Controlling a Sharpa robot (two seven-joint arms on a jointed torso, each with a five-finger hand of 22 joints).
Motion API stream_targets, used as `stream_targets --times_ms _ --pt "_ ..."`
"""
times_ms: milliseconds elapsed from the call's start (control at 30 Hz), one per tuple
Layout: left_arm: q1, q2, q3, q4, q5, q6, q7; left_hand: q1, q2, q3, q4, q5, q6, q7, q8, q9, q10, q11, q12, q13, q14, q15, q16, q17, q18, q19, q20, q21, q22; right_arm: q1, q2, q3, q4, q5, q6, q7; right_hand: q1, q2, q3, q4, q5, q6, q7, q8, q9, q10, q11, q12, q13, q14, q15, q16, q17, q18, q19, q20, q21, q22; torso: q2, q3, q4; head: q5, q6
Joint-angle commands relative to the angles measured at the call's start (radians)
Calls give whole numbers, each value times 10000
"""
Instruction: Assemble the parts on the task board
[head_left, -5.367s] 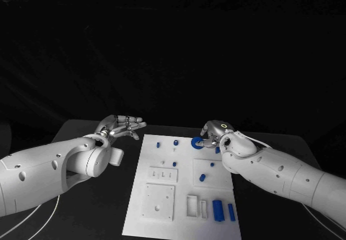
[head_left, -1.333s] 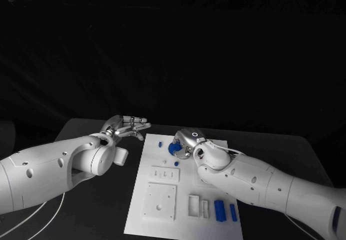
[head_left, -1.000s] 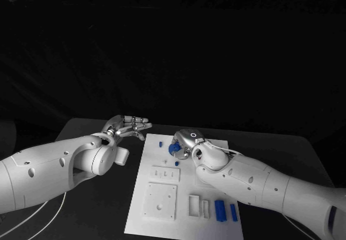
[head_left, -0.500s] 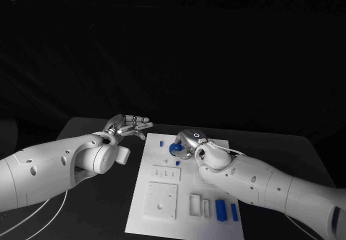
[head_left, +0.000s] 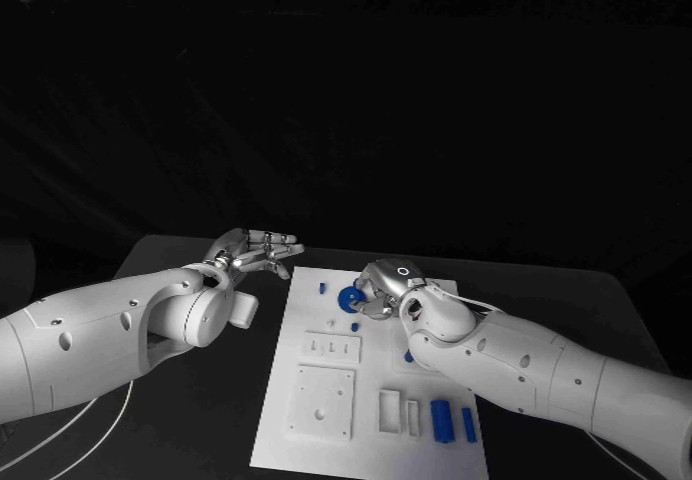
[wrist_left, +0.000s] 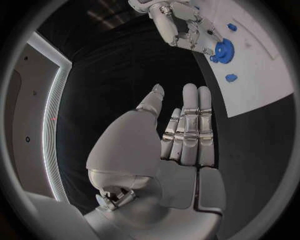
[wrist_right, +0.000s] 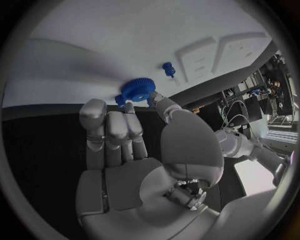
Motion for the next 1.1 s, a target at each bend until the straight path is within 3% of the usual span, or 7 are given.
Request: stream_targets --times_ms 33,233,367,500,667,800,1100 --pt "10 -21 8 -5 -34 144 39 -69 -2 35 45 -32 -67 -28 21 -8 -65 -20 5 11 -33 16 43 0 84 -20 34 -6 10 -11 -211 81 280 120 -348 -28 1 -66 -19 71 -72 24 -22 5 -10 -29 10 -18 -18 -29 -34 -52 -14 90 557 -65 -42 963 -2 11 -6 12 21" --pt "10 -97 8 -44 -34 120 43 -69 -2 35 45 -32 -67 -28 21 -8 -65 -20 5 11 -33 16 43 0 84 -20 34 -6 10 -21 -915 527 1076 373 -780 1 27 -105 20 129 -82 40 -28 8 -7 -14 3 -10 -14 -28 -42 -63 -19 91 561 -72 -36 964 -47 22 -101 28 62" --pt "11 -144 8 -92 -33 103 48 -62 -32 59 70 -24 -89 -30 23 -7 -95 -17 4 11 -28 15 43 -2 88 -15 36 -8 12 -23 -1596 886 1674 723 -942 153 116 -124 45 98 -67 23 -18 1 -15 -25 7 -28 -26 -34 -42 -96 -45 90 551 -71 -69 958 -91 69 -232 116 82" --pt "10 -163 7 -144 -33 102 70 -62 -32 59 70 -24 -89 -30 23 -7 -95 -17 4 11 -28 15 43 -2 88 -15 36 -8 12 -24 -2210 1109 2139 1045 -943 398 334 -134 25 22 -86 0 -3 3 -23 -36 15 -53 -43 -36 -34 -131 -70 88 542 -64 -102 954 -124 125 -311 178 75" --pt "6 -180 6 -162 -31 230 223 -73 24 50 82 -38 98 -22 29 0 90 -36 -1 12 -30 19 41 -4 87 -17 37 -10 16 -61 -2828 1250 2372 1831 -807 1239 1075 -57 -130 -246 -158 -88 49 0 -37 -65 53 -85 -65 -37 14 -207 -135 79 517 -20 -216 939 -162 192 -404 202 58" --pt "-1 -206 4 -150 -30 405 407 -130 284 -156 -106 -42 478 12 39 14 958 -139 -33 5 -35 20 65 11 87 -42 37 -15 24 -194 -3256 1323 2333 2686 -545 2177 1581 40 -300 -583 -121 -250 134 5 -53 -162 110 -167 -120 -66 47 -257 -165 101 474 10 -383 913 -177 259 -480 216 58" --pt "-33 -249 -4 -123 -75 807 598 -107 572 -223 -244 -21 789 -118 57 28 2526 -476 -2 24 -55 -116 76 43 -11 -72 -81 -23 46 -565 -3699 1510 1559 4165 102 3706 1943 270 -965 -1099 442 -557 224 -2 -93 -266 167 -210 -177 -110 76 -316 -187 138 435 42 -408 936 -228 385 -647 153 11"
